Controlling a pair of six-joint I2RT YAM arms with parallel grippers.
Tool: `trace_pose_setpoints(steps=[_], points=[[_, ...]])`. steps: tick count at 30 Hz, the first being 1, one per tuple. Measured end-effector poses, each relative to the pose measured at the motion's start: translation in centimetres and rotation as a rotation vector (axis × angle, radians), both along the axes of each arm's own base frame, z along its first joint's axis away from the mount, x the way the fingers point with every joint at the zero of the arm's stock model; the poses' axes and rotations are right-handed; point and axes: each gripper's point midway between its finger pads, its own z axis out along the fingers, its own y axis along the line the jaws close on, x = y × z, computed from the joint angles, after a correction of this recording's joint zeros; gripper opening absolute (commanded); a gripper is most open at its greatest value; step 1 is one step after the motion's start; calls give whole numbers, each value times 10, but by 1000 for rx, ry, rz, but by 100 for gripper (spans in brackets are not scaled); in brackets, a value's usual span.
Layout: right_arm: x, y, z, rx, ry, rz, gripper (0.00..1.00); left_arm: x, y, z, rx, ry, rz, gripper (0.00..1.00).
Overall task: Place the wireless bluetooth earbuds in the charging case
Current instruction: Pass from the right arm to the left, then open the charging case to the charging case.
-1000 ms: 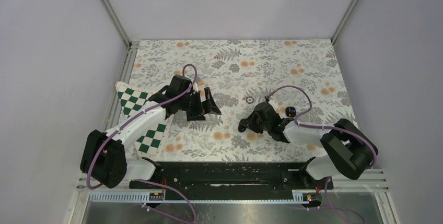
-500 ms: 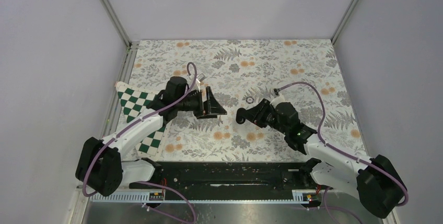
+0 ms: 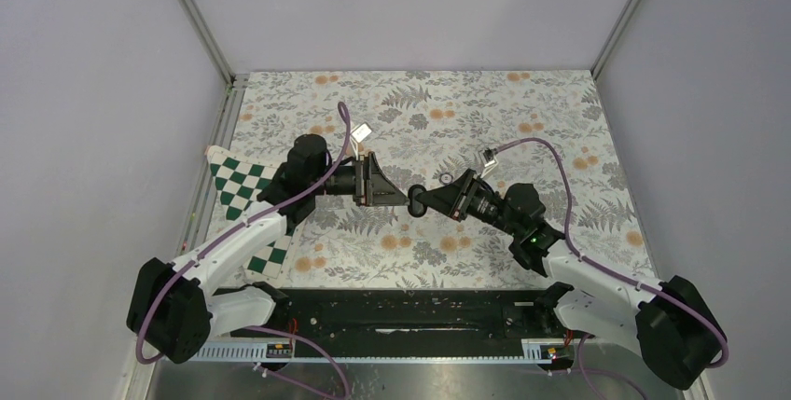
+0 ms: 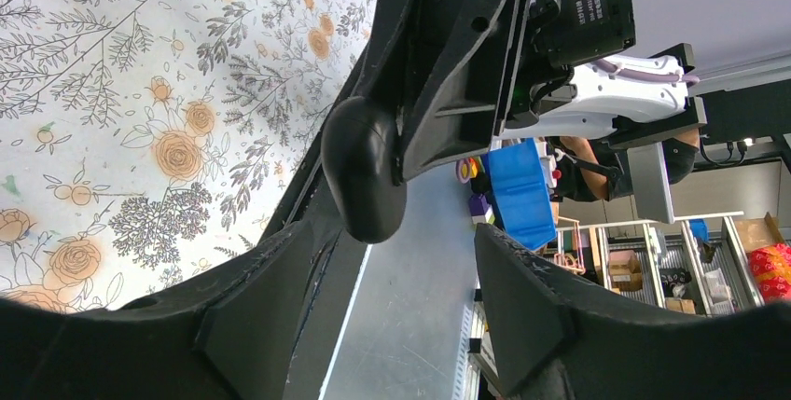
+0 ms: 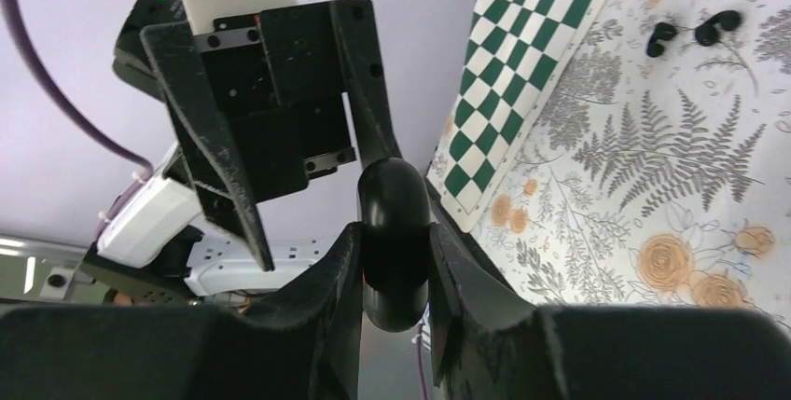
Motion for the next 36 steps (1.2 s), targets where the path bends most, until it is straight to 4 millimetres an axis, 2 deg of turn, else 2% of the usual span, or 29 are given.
trace_pose_setpoints(steps=[8, 13, 19, 27, 31, 33, 36], points=[[-6, 4, 14, 67, -21, 43, 0, 0, 0, 0, 0, 1, 1, 62], [-6, 5, 19, 83, -28, 48, 0, -1, -1, 1, -4, -4, -3, 53], [-5, 6, 19, 93, -22, 49, 0, -6, -5, 3, -9, 7, -18, 49], [-4, 7, 21, 107, -23, 50, 0, -6, -10, -3, 0, 40, -23, 37], [-4, 7, 20, 105, -21, 50, 0, -6, -11, -1, -8, 47, -23, 11], [-4, 7, 20, 105, -24, 49, 0, -6, -11, -1, -11, 58, -22, 2], [-2, 6, 21, 106, -24, 44, 0, -4, -13, 0, -19, 73, -22, 0]])
